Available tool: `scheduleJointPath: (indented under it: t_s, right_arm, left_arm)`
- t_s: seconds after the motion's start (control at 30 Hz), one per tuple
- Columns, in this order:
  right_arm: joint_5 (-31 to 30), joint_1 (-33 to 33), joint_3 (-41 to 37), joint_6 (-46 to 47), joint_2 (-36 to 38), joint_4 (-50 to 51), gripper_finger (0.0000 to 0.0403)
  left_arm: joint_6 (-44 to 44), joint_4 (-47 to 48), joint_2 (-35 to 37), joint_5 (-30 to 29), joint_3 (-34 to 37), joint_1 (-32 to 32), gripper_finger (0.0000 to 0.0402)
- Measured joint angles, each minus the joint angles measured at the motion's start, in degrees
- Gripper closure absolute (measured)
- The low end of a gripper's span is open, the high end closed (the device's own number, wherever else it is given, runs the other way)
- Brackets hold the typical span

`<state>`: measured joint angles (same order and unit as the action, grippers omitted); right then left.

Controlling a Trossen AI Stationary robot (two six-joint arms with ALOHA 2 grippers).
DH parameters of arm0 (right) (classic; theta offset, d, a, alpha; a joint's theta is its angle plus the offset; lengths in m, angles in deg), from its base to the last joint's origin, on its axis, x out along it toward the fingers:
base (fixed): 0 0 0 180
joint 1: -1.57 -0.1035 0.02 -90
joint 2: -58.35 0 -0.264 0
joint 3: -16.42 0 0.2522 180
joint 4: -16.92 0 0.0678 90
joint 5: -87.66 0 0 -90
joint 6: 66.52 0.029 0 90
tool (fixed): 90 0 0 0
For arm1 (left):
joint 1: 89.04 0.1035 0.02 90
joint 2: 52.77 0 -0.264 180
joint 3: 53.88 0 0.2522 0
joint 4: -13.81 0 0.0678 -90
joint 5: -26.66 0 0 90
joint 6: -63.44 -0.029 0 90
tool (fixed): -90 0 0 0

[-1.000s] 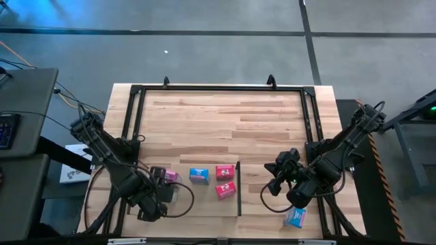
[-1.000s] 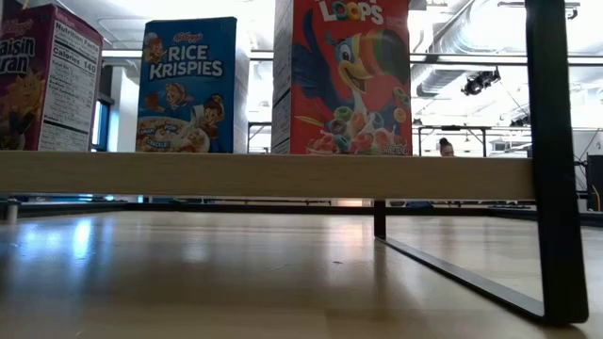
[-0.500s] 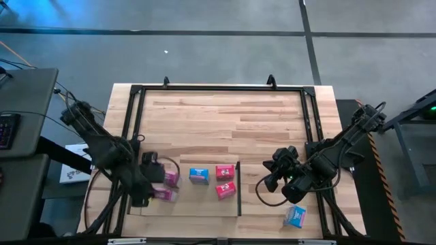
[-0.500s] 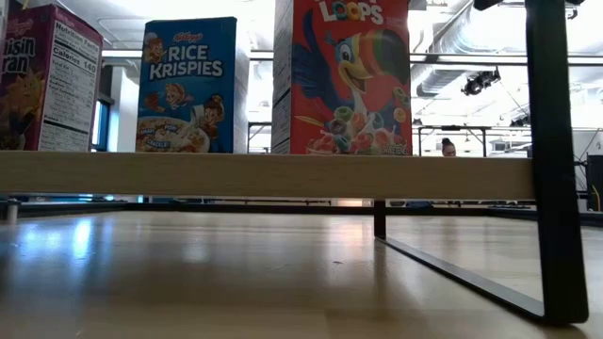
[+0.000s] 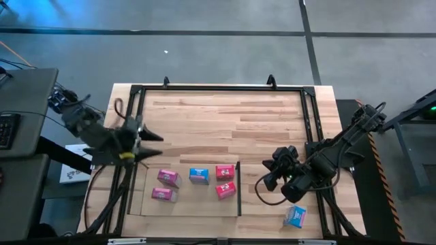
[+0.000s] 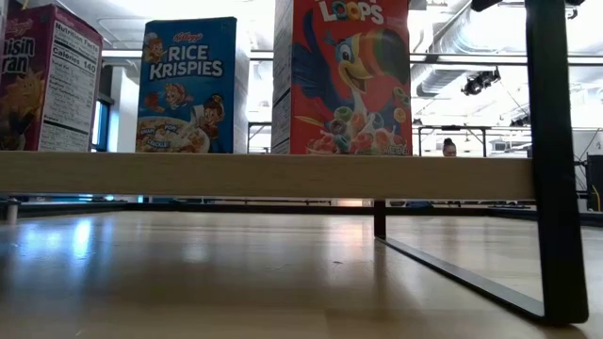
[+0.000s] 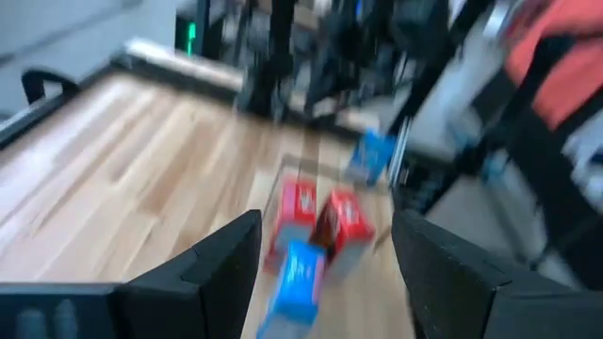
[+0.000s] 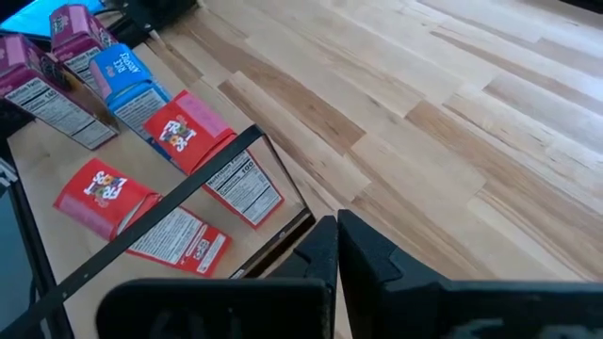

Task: Stack cereal on shelf
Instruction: Put the blue cereal box on the shelf

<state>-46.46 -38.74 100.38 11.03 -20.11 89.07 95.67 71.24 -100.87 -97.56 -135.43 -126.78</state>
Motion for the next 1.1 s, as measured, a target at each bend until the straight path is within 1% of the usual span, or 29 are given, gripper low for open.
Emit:
scheduleJointPath:
  t_s: [0.07, 0.17, 0.23, 0.3, 0.4, 0.53, 0.67, 0.77, 0.87, 1.0, 1.1]
  right_arm:
    - [-0.04, 0.30, 0.00, 0.00, 0.00, 0.00, 0.0403]
    - [-0.04, 1.32, 0.00, 0.01, 0.00, 0.00, 0.0403]
    - [-0.39, 1.91, 0.00, 0.53, 0.00, -0.02, 0.0403]
    - [-0.92, 2.83, 0.00, 0.98, 0.00, -0.09, 0.0403]
    - [-0.87, 4.37, 0.00, 1.07, 0.00, -0.80, 0.0403]
    - [-0.59, 6.88, 0.00, 1.10, 0.08, -1.95, 0.0402]
    - [3.05, 9.79, 0.00, 1.92, 0.89, -0.78, 0.0391]
    - [6.08, 11.38, 0.00, 0.56, 2.16, 1.23, 0.0368]
    - [7.18, 12.17, 0.00, -0.25, 4.46, 3.28, 0.0332]
    - [9.60, 11.53, 0.00, -2.80, 7.63, 5.77, 0.0274]
    - [15.26, 9.79, 0.02, -4.57, 9.76, 7.21, 0.0231]
  left_arm:
    - [-1.38, -6.62, 4.92, -0.15, 5.03, 1.39, 0.0170]
    - [-4.79, -17.79, 10.50, 0.23, 11.54, 3.25, 0.0170]
    - [-7.57, -23.31, 13.10, 0.99, 15.21, 4.24, 0.0170]
    - [-9.86, -26.82, 15.24, 1.57, 18.73, 5.40, 0.0170]
    - [-12.12, -32.09, 17.59, 4.59, 23.51, 7.85, 0.0170]
    - [-12.44, -37.06, 20.58, 10.18, 29.45, 11.93, 0.0172]
    - [-10.95, -44.59, 22.93, 15.43, 35.06, 15.96, 0.0172]
    - [-8.86, -49.42, 24.03, 17.98, 37.90, 18.12, 0.0172]
    - [-7.39, -51.91, 24.55, 17.96, 39.39, 19.32, 0.0173]
    - [-7.07, -53.01, 24.53, 14.97, 39.76, 20.21, 0.0173]
    - [-7.28, -53.01, 24.55, 10.98, 39.76, 20.27, 0.0173]
